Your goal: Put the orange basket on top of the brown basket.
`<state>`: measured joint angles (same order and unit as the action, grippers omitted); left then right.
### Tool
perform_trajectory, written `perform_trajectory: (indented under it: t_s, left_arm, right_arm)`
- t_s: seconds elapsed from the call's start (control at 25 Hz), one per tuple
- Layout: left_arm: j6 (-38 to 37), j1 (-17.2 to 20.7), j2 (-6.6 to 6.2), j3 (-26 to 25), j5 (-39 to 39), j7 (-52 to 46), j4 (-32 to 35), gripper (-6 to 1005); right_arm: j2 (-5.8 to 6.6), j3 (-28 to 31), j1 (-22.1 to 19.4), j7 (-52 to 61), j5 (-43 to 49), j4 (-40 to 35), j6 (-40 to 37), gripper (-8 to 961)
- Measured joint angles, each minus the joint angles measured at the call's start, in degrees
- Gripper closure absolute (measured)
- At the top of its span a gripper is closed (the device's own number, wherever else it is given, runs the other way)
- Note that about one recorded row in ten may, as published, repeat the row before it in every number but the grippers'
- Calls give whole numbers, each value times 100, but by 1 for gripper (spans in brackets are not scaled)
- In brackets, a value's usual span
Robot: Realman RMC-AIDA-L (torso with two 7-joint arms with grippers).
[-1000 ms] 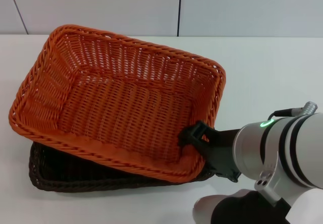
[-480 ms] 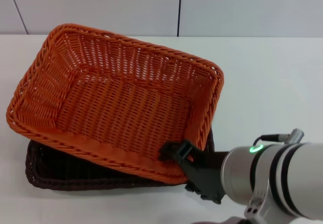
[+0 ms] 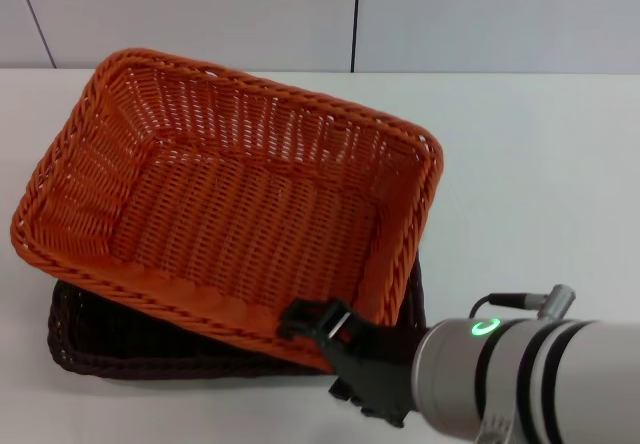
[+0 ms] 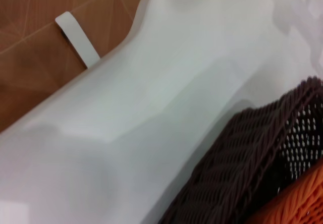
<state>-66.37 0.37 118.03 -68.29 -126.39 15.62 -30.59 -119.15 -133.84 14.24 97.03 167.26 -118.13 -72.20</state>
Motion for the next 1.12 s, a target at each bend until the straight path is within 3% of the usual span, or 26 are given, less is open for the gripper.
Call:
perform_trajectory:
  t_s: [0.52,0.84,1.04,1.12]
  left_arm:
    - [-5,29,0,0,-10,12,6,214]
    - [1,-2,-7,0,-7,12,57,214]
    - [3,-8,-9,0,8,12,97,214]
    - [-1,-9,-9,0,10,12,100,214]
  right_arm:
    - [6,-312,-102,-48,1,-40,315,208]
    - [-2,-459,-186,-118,-70,43,1028,208]
    - [-2,-503,-241,-9,-551,446,2336,208]
    - [-11,-334,-394,132,-602,812,3557,208]
